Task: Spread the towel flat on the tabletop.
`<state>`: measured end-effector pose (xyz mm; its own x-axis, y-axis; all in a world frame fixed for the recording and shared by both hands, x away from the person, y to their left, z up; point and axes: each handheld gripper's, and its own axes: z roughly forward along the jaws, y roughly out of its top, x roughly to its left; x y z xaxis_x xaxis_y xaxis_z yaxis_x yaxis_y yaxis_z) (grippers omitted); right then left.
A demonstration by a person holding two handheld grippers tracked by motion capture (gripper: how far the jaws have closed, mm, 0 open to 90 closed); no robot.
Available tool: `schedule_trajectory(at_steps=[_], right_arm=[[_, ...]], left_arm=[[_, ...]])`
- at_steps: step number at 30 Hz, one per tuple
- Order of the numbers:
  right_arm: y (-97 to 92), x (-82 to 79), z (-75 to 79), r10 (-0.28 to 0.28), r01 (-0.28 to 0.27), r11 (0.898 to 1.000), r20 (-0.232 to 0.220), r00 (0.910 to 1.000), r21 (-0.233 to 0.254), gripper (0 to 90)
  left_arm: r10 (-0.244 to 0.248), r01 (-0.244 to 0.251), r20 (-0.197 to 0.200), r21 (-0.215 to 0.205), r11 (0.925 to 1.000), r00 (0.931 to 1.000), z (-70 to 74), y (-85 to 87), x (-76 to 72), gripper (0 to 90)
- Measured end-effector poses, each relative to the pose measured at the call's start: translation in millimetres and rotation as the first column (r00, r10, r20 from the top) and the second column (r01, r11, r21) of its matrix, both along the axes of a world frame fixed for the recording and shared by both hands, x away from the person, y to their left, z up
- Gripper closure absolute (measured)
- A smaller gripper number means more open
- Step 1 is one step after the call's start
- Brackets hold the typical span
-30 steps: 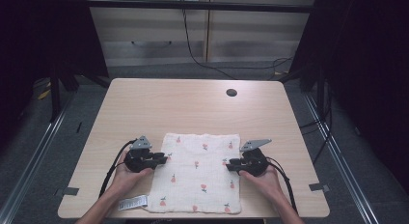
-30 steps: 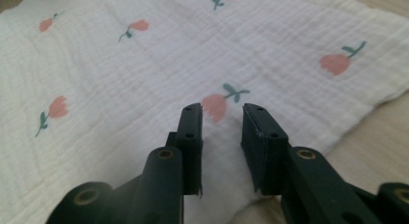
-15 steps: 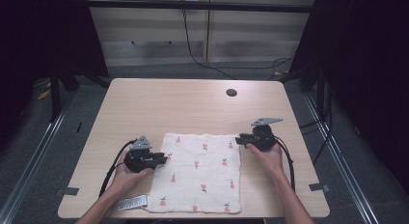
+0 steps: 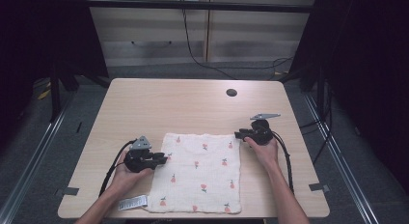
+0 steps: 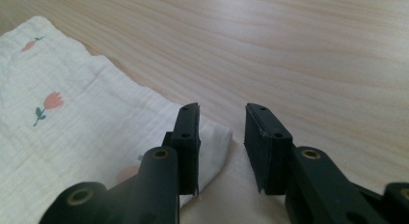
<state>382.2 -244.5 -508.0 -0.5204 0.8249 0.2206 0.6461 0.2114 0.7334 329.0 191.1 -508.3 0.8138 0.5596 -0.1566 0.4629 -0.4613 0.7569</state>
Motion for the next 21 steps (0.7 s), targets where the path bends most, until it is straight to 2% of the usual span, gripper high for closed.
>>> schedule_trajectory(at_steps=[4, 6, 8, 10, 15, 16, 17, 18, 19, 20, 21], right_arm=[[4.3, 1.1, -3.5, 0.006, -0.006, 1.000, 0.000, 1.0000, -0.002, 70.3], [6.9, 0.9, -3.7, 0.012, -0.012, 1.000, -0.002, 0.9999, -0.003, 75.5], [8.3, 0.7, -3.5, 0.014, -0.014, 1.000, -0.005, 0.9999, -0.004, 84.4], [8.3, 0.4, -3.0, 0.016, -0.016, 1.000, -0.003, 0.9999, 0.007, 88.0], [7.9, -1.5, 3.6, 0.017, -0.018, 1.000, 0.010, 0.9998, 0.023, 88.8], [8.0, -2.0, 4.7, 0.020, -0.020, 0.999, 0.011, 0.9997, 0.029, 88.8], [8.1, -2.6, 6.0, 0.023, -0.023, 0.999, 0.012, 0.9997, 0.033, 88.8], [8.7, -3.3, 7.2, 0.022, -0.023, 0.999, 0.015, 0.9996, 0.033, 88.8], [9.2, -3.8, 8.1, 0.023, -0.024, 0.999, 0.017, 0.9996, 0.030, 88.8], [9.5, -4.3, 8.5, 0.028, -0.028, 0.999, 0.016, 0.9995, 0.029, 88.8], [10.0, -4.7, 8.7, 0.031, -0.031, 0.999, 0.016, 0.9994, 0.027, 88.8]], left_arm=[[-0.004, 0.004, 0.000, 0.003, 1.0000, 1.0000, 0.2, 0.1, 0.4, 72.9], [-0.004, 0.004, -0.002, 0.000, 1.0000, 1.0000, 0.2, 0.0, 0.6, 72.9], [-0.008, 0.008, -0.012, -0.002, 1.0000, 0.9999, 0.8, -0.3, 1.0, 71.7], [-0.024, 0.024, -0.013, 0.011, 0.9996, 0.9996, 2.1, -0.9, 2.7, 68.1], [0.004, -0.004, -0.027, -0.010, 0.9999, 0.9996, 12.2, 2.5, 12.9, 60.4], [0.021, -0.021, -0.016, -0.012, 0.9997, 0.9996, 15.4, 3.6, 16.1, 58.9], [0.047, -0.047, -0.007, -0.033, 0.9983, 0.9989, 18.0, 5.7, 18.9, 58.8], [0.053, -0.053, -0.017, -0.032, 0.9981, 0.9985, 20.3, 6.5, 23.1, 58.8], [0.059, -0.059, -0.004, -0.014, 0.9981, 0.9982, 22.6, 7.0, 27.5, 58.7], [0.079, -0.079, 0.003, -0.023, 0.9966, 0.9969, 24.4, 7.7, 32.1, 58.8], [0.090, -0.090, -0.007, -0.029, 0.9955, 0.9959, 26.1, 8.0, 38.1, 58.7]])
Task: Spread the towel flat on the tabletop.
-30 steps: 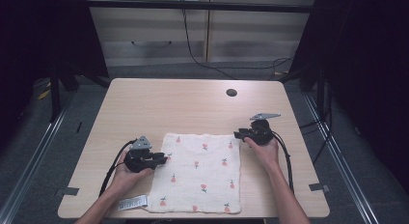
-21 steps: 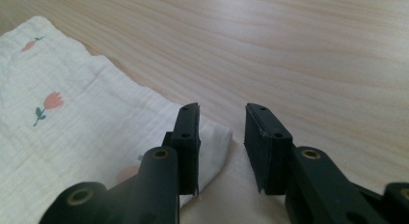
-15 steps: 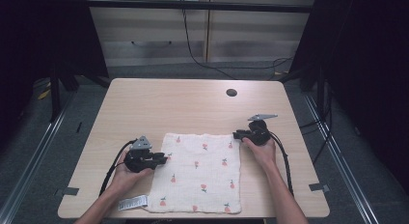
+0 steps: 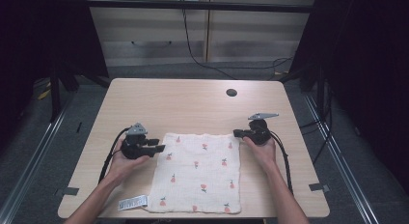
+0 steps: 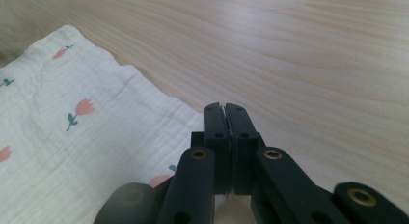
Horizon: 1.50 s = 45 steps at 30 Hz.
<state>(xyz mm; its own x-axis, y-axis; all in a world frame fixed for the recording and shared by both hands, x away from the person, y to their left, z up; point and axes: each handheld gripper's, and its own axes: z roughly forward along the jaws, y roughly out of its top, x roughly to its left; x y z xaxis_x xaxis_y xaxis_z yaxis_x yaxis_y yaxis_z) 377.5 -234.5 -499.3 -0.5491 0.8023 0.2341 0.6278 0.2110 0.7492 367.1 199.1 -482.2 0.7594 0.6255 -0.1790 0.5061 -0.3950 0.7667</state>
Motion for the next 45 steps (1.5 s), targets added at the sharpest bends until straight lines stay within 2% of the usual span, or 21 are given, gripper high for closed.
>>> schedule_trajectory(at_steps=[1, 5, 9, 13, 18, 20, 22, 27, 31, 34, 39, 45], right_arm=[[0.3, -0.4, 0.1, 0.003, -0.003, 1.000, 0.000, 1.0000, -0.003, 88.8], [1.7, -2.3, 2.2, 0.008, -0.008, 1.000, 0.006, 1.0000, 0.005, 88.8], [2.3, -3.3, 1.1, 0.010, -0.010, 1.000, 0.003, 1.0000, 0.005, 88.8], [3.9, -3.5, 0.9, 0.015, -0.015, 1.000, 0.006, 0.9999, 0.007, 88.7], [4.8, -2.8, 0.0, 0.012, -0.012, 1.000, 0.007, 0.9999, 0.015, 88.7], [4.9, -3.2, -0.4, 0.013, -0.013, 1.000, 0.000, 0.9999, 0.018, 88.8], [4.9, -3.7, -0.2, 0.016, -0.016, 1.000, 0.005, 0.9999, 0.015, 88.8], [4.2, -4.6, 0.5, 0.021, -0.021, 1.000, 0.005, 0.9998, 0.019, 88.7], [4.6, -4.7, -0.6, 0.025, -0.025, 1.000, 0.005, 0.9997, 0.016, 88.8], [5.6, -5.3, -0.2, 0.025, -0.025, 1.000, 0.004, 0.9997, 0.015, 88.7], [4.2, -5.6, 2.6, 0.021, -0.021, 0.999, 0.011, 0.9997, 0.025, 88.8], [-0.5, -6.1, 10.9, 0.009, -0.011, 0.999, 0.040, 0.9992, 0.053, 88.8]], left_arm=[[0.020, -0.020, 0.010, -0.002, 0.9998, 0.9998, 1.3, 0.5, 5.4, 58.8], [0.073, -0.073, -0.011, -0.031, 0.9969, 0.9973, 3.2, -1.9, 25.1, 59.1], [0.085, -0.086, -0.006, -0.039, 0.9956, 0.9963, -0.9, -11.8, 35.9, 61.4], [0.098, -0.099, -0.007, -0.019, 0.9949, 0.9951, -9.9, -17.7, 44.7, 61.8], [0.087, -0.086, -0.018, 0.046, 0.9952, 0.9961, -22.9, -22.0, 47.7, 60.1], [0.083, -0.082, -0.022, 0.043, 0.9957, 0.9963, -23.6, -24.1, 47.8, 60.5], [0.075, -0.074, -0.015, 0.061, 0.9954, 0.9971, -24.8, -27.6, 46.7, 62.9], [0.065, -0.065, 0.002, 0.066, 0.9957, 0.9979, -25.7, -31.3, 45.2, 66.1], [0.027, -0.028, 0.014, 0.088, 0.9957, 0.9995, -25.4, -32.4, 42.8, 78.9], [0.020, -0.021, 0.008, 0.073, 0.9971, 0.9998, -26.1, -33.2, 42.0, 85.8], [0.026, -0.026, 0.000, 0.055, 0.9981, 0.9997, -24.8, -31.1, 41.7, 86.6], [0.025, -0.025, 0.018, -0.011, 0.9996, 0.9995, -13.1, -25.5, 40.1, 86.8]])
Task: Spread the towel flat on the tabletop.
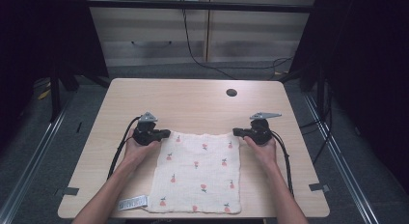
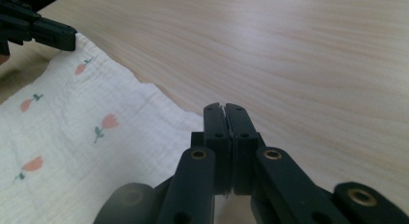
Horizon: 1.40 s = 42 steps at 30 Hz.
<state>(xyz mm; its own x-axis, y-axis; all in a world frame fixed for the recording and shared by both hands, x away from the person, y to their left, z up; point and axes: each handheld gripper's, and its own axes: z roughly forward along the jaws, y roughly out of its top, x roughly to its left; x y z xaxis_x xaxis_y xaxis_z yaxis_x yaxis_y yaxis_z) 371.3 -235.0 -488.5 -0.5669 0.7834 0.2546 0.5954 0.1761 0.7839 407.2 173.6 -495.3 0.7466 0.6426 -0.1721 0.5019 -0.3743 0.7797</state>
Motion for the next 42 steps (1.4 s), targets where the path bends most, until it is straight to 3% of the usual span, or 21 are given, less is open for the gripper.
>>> schedule_trajectory(at_steps=[7, 21, 31, 33, 42], right_arm=[[-5.4, -2.7, 7.5, -0.019, 0.019, 1.000, 0.025, 0.9995, 0.024, 88.9], [-9.5, -9.1, 29.3, -0.028, 0.021, 0.997, 0.096, 0.9950, 0.069, 88.9], [-7.0, -8.2, 47.2, -0.022, 0.011, 0.997, 0.138, 0.9902, 0.079, 89.0], [-6.7, -7.1, 51.8, -0.018, 0.009, 0.998, 0.141, 0.9898, 0.065, 89.0], [-7.6, -2.8, 73.0, -0.025, 0.015, 0.998, 0.169, 0.9853, 0.058, 89.0]], left_arm=[[0.003, -0.002, 0.018, -0.059, 0.9983, 0.9998, 13.3, 7.4, -2.0, 86.8], [0.003, 0.003, 0.052, -0.126, 0.9920, 0.9987, 33.9, 15.5, -7.7, 86.7], [0.009, 0.002, 0.072, -0.155, 0.9879, 0.9973, 47.7, 15.7, -16.0, 86.7], [0.003, 0.010, 0.091, -0.143, 0.9897, 0.9959, 51.3, 13.1, -19.4, 86.7], [0.032, -0.012, 0.117, -0.171, 0.9852, 0.9926, 72.9, 18.0, -12.6, 86.7]])
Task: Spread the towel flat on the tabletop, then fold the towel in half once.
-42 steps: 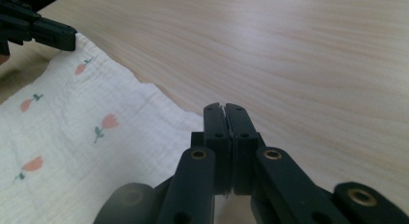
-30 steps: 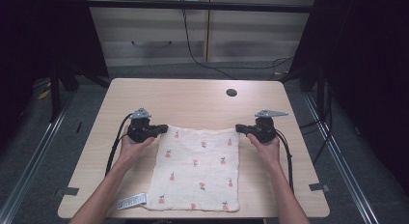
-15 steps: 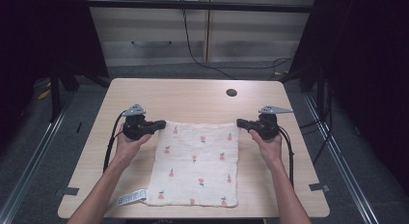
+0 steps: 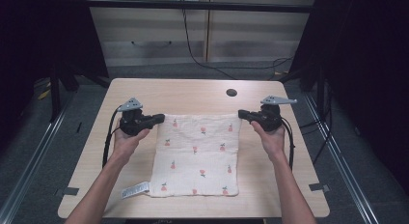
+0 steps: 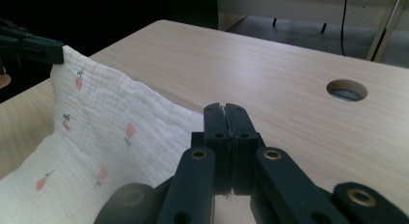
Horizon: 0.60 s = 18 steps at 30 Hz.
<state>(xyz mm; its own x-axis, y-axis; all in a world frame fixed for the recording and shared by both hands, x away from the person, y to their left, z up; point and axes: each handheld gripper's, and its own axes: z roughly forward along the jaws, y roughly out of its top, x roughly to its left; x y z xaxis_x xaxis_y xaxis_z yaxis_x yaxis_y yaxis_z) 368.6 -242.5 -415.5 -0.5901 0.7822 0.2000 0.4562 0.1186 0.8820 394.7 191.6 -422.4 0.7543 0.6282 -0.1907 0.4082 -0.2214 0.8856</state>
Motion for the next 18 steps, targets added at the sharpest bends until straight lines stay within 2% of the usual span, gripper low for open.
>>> schedule_trajectory(at_steps=[6, 18], right_arm=[[2.4, 1.1, 17.0, 0.010, -0.009, 1.000, 0.029, 0.9995, -0.016, 89.0], [-7.1, -7.9, 27.1, 0.009, -0.007, 0.999, 0.052, 0.9986, -0.031, 89.0]], left_arm=[[-0.002, 0.002, 0.019, -0.004, 1.0000, 0.9998, 9.3, -3.9, 0.2, 86.7], [-0.019, 0.019, 0.054, 0.002, 0.9998, 0.9984, 21.0, -2.1, -9.4, 86.7]])
